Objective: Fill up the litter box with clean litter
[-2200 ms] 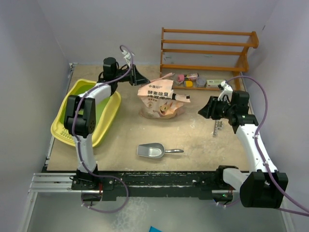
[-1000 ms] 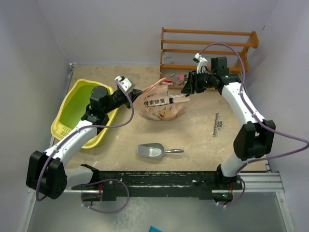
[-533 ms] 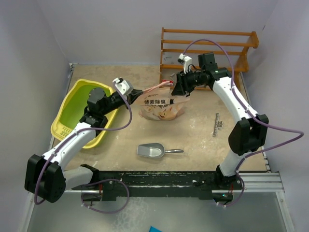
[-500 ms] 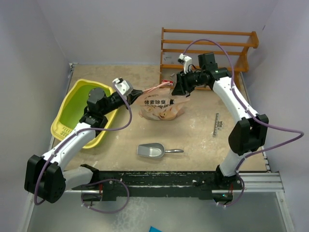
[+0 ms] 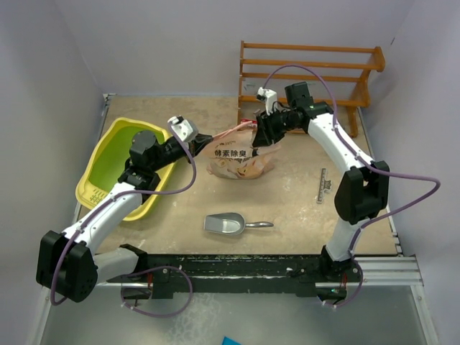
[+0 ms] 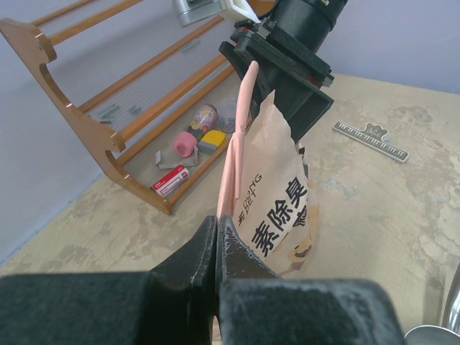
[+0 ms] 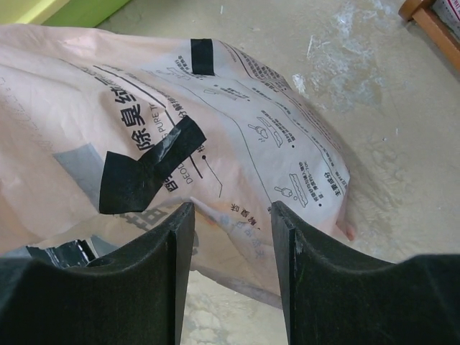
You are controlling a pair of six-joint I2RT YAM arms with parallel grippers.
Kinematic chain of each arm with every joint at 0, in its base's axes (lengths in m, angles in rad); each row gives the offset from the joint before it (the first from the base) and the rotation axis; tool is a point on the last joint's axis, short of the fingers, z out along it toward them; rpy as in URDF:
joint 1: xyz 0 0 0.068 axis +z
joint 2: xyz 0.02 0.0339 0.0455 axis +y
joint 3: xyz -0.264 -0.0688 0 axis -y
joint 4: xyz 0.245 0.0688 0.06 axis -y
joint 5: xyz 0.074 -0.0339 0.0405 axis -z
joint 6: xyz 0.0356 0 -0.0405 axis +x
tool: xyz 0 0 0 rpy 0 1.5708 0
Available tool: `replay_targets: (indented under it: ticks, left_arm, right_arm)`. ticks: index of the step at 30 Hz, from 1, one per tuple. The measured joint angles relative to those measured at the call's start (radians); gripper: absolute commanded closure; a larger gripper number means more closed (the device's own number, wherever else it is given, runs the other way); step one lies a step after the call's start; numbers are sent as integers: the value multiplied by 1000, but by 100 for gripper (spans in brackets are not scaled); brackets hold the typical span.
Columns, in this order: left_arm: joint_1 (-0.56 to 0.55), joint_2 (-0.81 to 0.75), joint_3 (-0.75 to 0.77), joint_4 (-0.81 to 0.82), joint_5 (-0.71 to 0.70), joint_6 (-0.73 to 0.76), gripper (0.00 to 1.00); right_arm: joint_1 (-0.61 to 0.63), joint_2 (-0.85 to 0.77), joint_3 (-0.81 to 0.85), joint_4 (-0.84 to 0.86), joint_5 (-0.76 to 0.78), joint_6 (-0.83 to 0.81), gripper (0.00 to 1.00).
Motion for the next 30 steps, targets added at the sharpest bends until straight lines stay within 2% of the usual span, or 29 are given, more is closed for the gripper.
replay_targets:
  ticks: [14,16,18,21,23,27,30]
  left_arm:
    - [-1,0,7,-5,36,-24,100]
    - [-5,0,13,-10,42,-24,100]
    - [-7,1,21,-19,46,-24,100]
    - [-7,5,29,-29,47,-24,100]
    - [-8,12,32,-29,47,-24,100]
    - [-14,19,39,-30,48,-24,100]
    - [-18,23,39,-30,52,-24,100]
  right_arm:
    - [19,-8,-30,-49,76,-65,48]
    - [20,-15,-30,-67,90,-83,50]
    - [22,-22,-30,-82,95,-100,59]
    - [22,-31,-30,-97,96,-123,86]
    - [22,-35,-30,-100,106,-130,98]
    - [25,-47,-61,-58,137,-117,100]
    - [29,-102,-148,26,174,-82,100]
